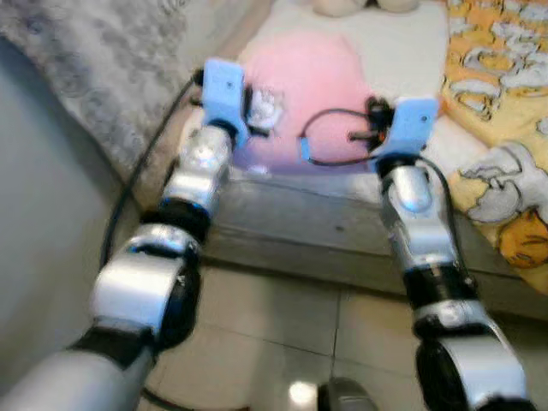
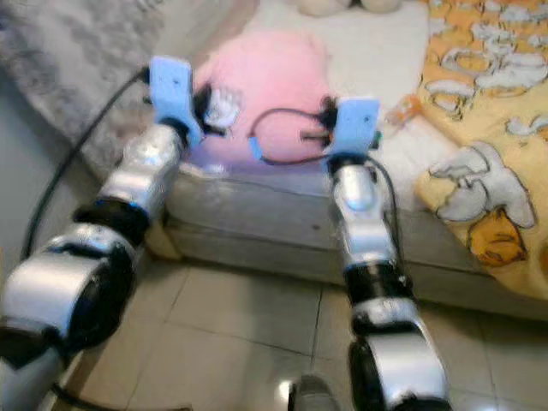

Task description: Clean up the room

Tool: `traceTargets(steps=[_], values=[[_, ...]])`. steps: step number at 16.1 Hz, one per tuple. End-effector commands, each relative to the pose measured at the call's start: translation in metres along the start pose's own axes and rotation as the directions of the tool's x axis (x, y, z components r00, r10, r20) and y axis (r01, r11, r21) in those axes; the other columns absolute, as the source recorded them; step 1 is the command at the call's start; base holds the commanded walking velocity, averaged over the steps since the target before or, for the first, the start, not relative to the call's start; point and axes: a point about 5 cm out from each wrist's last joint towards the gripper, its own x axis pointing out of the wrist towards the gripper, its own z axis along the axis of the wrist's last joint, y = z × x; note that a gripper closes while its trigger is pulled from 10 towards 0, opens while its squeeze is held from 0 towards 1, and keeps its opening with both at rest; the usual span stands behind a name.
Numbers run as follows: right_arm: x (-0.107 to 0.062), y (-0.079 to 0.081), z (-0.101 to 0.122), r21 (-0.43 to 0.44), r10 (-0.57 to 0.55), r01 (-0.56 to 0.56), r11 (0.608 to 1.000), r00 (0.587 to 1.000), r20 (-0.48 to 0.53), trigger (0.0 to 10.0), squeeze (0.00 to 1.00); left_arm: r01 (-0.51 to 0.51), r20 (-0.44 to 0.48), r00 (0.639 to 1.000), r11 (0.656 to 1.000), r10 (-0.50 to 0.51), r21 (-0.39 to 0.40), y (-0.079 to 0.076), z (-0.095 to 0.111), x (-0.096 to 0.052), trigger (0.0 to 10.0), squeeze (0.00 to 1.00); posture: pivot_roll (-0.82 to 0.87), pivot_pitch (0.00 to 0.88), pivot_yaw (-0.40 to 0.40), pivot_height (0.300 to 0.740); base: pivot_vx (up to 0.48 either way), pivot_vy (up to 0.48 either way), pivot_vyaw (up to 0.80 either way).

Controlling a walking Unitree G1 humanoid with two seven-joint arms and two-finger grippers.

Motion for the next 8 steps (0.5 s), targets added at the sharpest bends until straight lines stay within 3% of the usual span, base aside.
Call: traceTargets(steps=[1, 8], values=[[0.0032, -0.0019, 0.0119, 0.011, -0.018, 0.017, 1.0, 0.998, 0.059, 10.0, 0.0, -0.06, 0.032, 0.998, 0.998, 0.06, 0.023, 0.0189, 0.0117, 0.001, 10.0, 0.0, -0.21, 0.0, 0.096, 0.723, 0.48, 0.0, 0.0], [0.0003, -0.0022, 0.0057, 0.018, -0.025, 0.024, 1.0, 0.999, 0.04, 10.0, 0.0, -0.07, 0.022, 0.997, 0.997, 0.069, 0.028, 0.0243, 0.0135, 0.0017, 10.0, 0.0, -0.22, 0.0, 0.106, 0.723, 0.48, 0.0, 0.0]])
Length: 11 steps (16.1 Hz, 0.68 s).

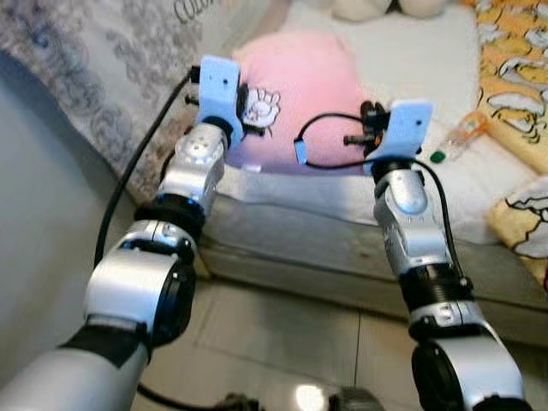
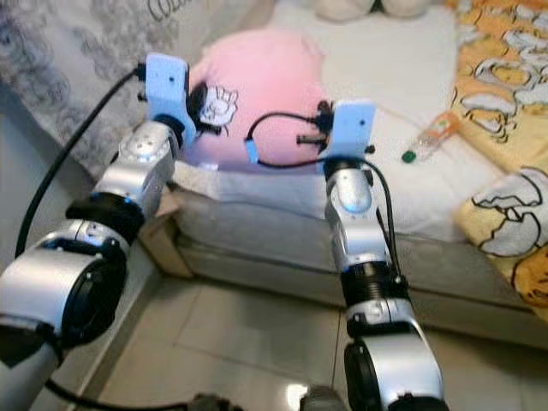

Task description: Clean up the room

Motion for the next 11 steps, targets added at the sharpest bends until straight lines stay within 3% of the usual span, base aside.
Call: traceTargets(steps=[1, 11], values=[[-0.001, -0.015, 0.005, 0.003, -0.057, 0.057, 0.998, 0.998, 0.03, 10.0, 0.0, -0.042, 0.024, 0.999, 0.999, 0.042, 0.0, 0.01, 0.009, 0.002, 10.0, 0.0, -0.22, 0.0, 0.106, 0.723, 0.48, 0.0, 0.0], [-0.001, -0.014, 0.003, -0.001, -0.047, 0.047, 0.999, 0.999, 0.019, 10.0, 0.0, -0.087, 0.016, 0.996, 0.996, 0.088, -0.029, 0.02, 0.01, 0.002, 10.0, 0.0, -0.22, 0.0, 0.1, 0.723, 0.473, 0.0, 0.0]])
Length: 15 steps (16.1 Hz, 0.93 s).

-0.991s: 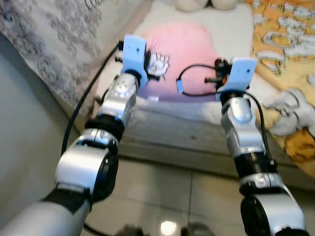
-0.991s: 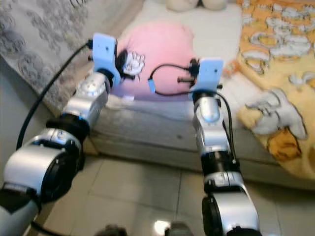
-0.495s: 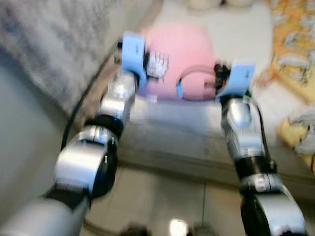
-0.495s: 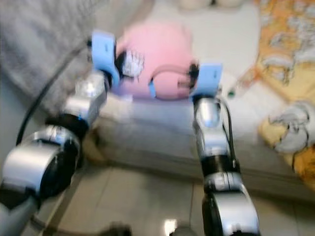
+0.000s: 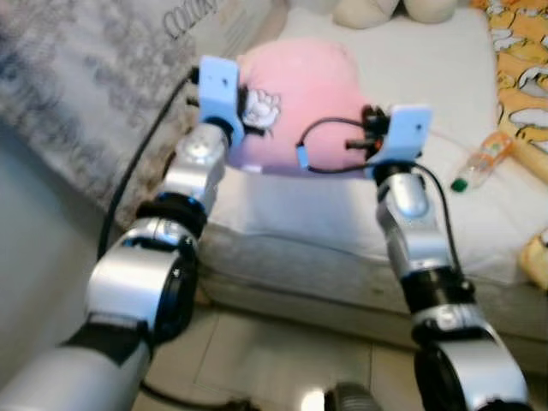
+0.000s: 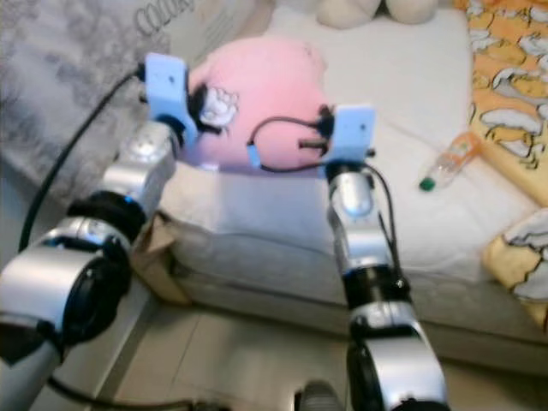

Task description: Clean up the room

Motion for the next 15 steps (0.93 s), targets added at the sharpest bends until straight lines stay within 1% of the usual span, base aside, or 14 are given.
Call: traceTargets(steps=[1, 7, 11, 15], values=[[0.0021, -0.0064, 0.0069, 0.013, -0.037, 0.037, 0.999, 0.999, 0.03, 10.0, 0.0, -0.092, 0.033, 0.995, 0.996, 0.092, -0.002, 0.0242, 0.0115, -0.0002, 10.0, 0.0, -0.22, 0.0, 0.1, 0.723, 0.465, 0.0, 0.0], [0.0017, -0.008, 0.0061, 0.01, -0.041, 0.041, 0.999, 0.999, 0.025, 10.0, 0.0, -0.084, 0.033, 0.996, 0.996, 0.083, 0.007, 0.0232, 0.0129, 0.0007, 10.0, 0.0, -0.23, 0.0, 0.101, 0.723, 0.465, 0.0, 0.0], [0.0019, -0.0072, 0.0048, 0.011, -0.037, 0.037, 0.999, 0.999, 0.021, 10.0, 0.0, -0.091, 0.033, 0.995, 0.996, 0.09, 0.006, 0.0269, 0.0154, 0.0012, 10.0, 0.0, -0.23, 0.0, 0.105, 0.723, 0.453, 0.0, 0.0], [0.002, -0.0064, 0.0047, 0.011, -0.033, 0.033, 0.999, 0.999, 0.022, 10.0, 0.0, -0.096, 0.036, 0.995, 0.995, 0.096, 0.008, 0.0291, 0.0173, 0.0014, 10.0, 0.0, -0.23, 0.0, 0.107, 0.723, 0.387, 0.281, 0.0]])
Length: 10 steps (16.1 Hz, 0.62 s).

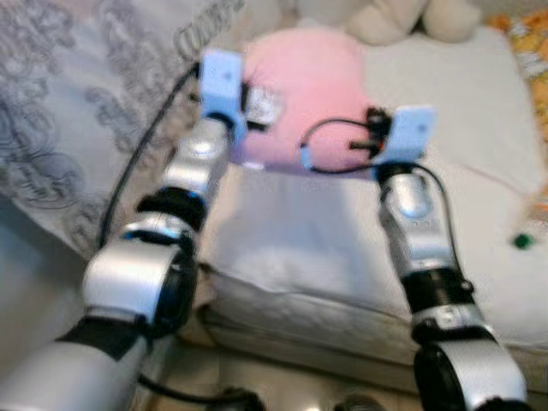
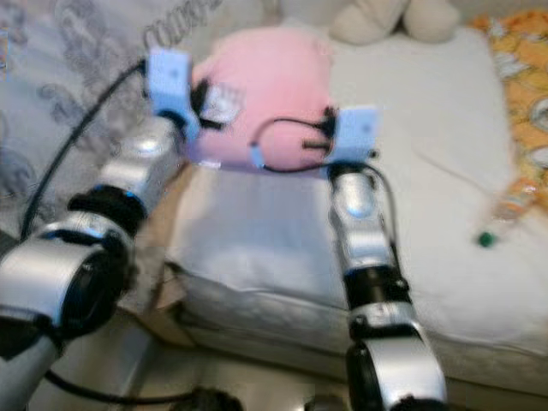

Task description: Clean up the room

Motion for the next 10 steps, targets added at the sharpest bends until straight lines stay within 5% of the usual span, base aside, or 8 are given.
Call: traceTargets(steps=[1, 10], values=[[0.0, -0.017, 0.004, 0.003, -0.062, 0.062, 0.998, 0.998, 0.017, 10.0, 0.0, -0.067, 0.038, 0.997, 0.998, 0.067, -0.007, 0.016, 0.011, 0.001, 10.0, 0.0, -0.23, 0.0, 0.107, 0.723, 0.386, 0.281, 0.0], [-0.002, -0.021, 0.0, -0.005, -0.082, 0.082, 0.997, 0.997, 0.006, 10.0, 0.0, -0.044, -0.01, 0.999, 0.996, 0.045, 0.074, 0.004, 0.009, 0.004, 10.0, 0.0, -0.23, 0.0, 0.114, 0.723, 0.386, 0.063, 0.0]])
